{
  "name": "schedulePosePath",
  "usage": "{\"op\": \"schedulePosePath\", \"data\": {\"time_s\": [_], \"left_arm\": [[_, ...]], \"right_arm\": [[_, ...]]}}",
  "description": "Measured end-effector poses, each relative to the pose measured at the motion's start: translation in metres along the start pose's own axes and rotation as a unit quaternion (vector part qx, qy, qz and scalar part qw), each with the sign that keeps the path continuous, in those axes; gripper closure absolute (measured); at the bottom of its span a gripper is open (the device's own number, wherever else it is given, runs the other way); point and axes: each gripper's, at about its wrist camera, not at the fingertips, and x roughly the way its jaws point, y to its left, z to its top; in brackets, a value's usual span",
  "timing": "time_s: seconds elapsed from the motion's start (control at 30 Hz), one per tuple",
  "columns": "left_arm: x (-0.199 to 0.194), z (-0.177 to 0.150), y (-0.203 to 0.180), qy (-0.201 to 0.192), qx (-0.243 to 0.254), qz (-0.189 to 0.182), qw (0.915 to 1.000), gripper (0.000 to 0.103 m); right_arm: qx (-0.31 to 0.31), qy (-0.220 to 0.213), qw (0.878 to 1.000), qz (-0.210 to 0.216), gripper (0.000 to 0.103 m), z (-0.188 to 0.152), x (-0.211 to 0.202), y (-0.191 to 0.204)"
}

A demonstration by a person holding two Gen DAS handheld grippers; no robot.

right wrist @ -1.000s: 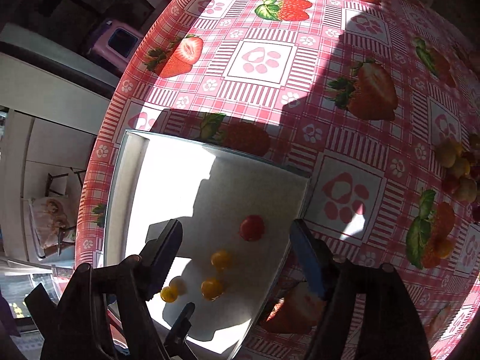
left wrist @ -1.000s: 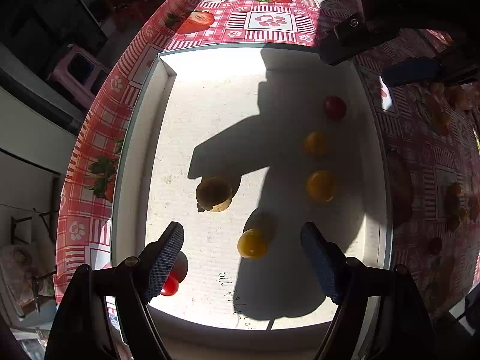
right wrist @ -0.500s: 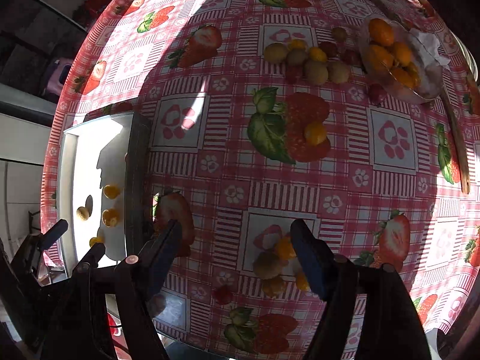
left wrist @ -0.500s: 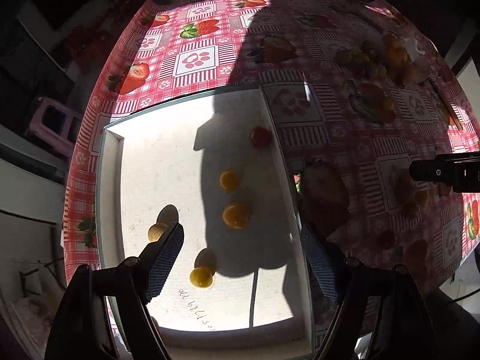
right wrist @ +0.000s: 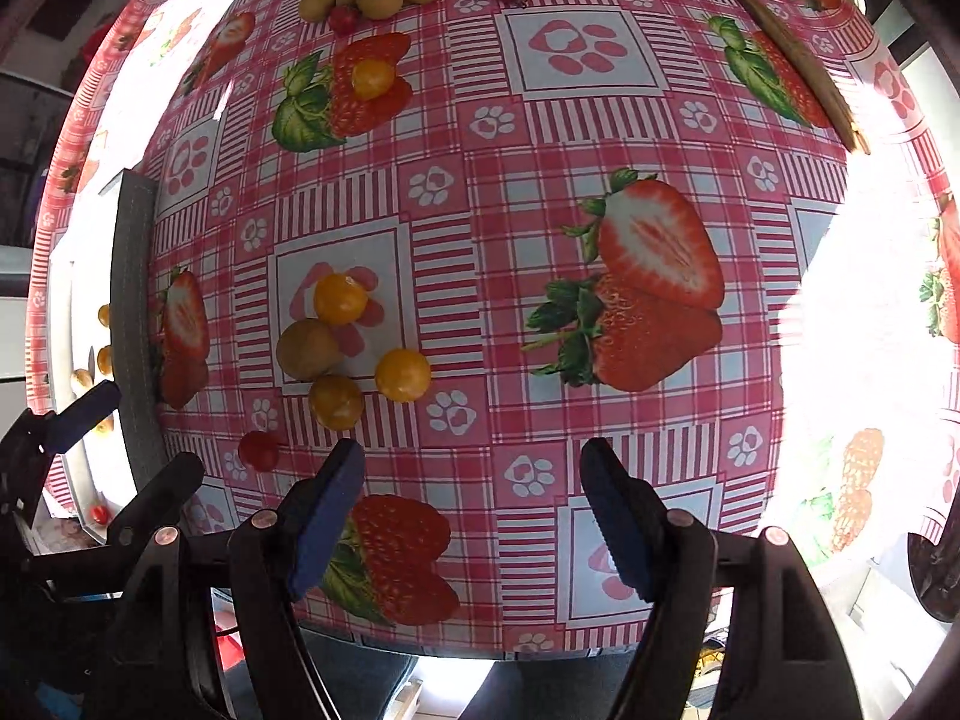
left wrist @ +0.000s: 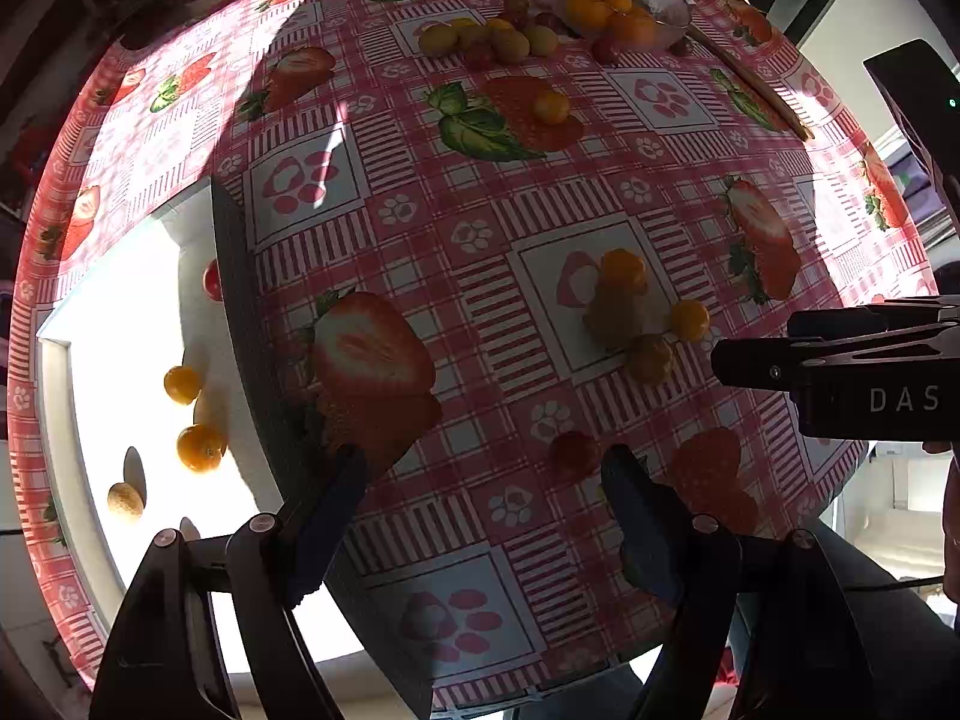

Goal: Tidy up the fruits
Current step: 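Grasp a yellow cherry tomato from the table with the right gripper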

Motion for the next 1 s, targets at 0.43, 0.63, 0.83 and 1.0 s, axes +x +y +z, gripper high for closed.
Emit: {"op": "schedulePosePath", "data": {"time_s": [0.43,0.63,0.83,1.0], "left_arm": [[0.027,0.002,-0.006,0.027,-0.016,0.001,0.9995,0.022],[0.032,0.002,-0.018,0.033,-0.022,0.015,0.9991,0.033],[0.025,0.005,-0.019,0.026,-0.017,0.008,0.9995,0.068],[0.022,0.012,-0.006,0.033,-0.043,-0.042,0.9977,0.083]], "right_arm": [[-0.008,0.008,1.000,0.029,0.047,0.032,0.023,0.017],[-0.011,0.014,0.999,0.029,0.067,0.048,0.032,0.035],[-0.032,0.015,0.999,0.016,0.082,0.038,0.030,0.056],[-0.006,0.015,0.999,0.030,0.082,0.036,0.030,0.045]]}}
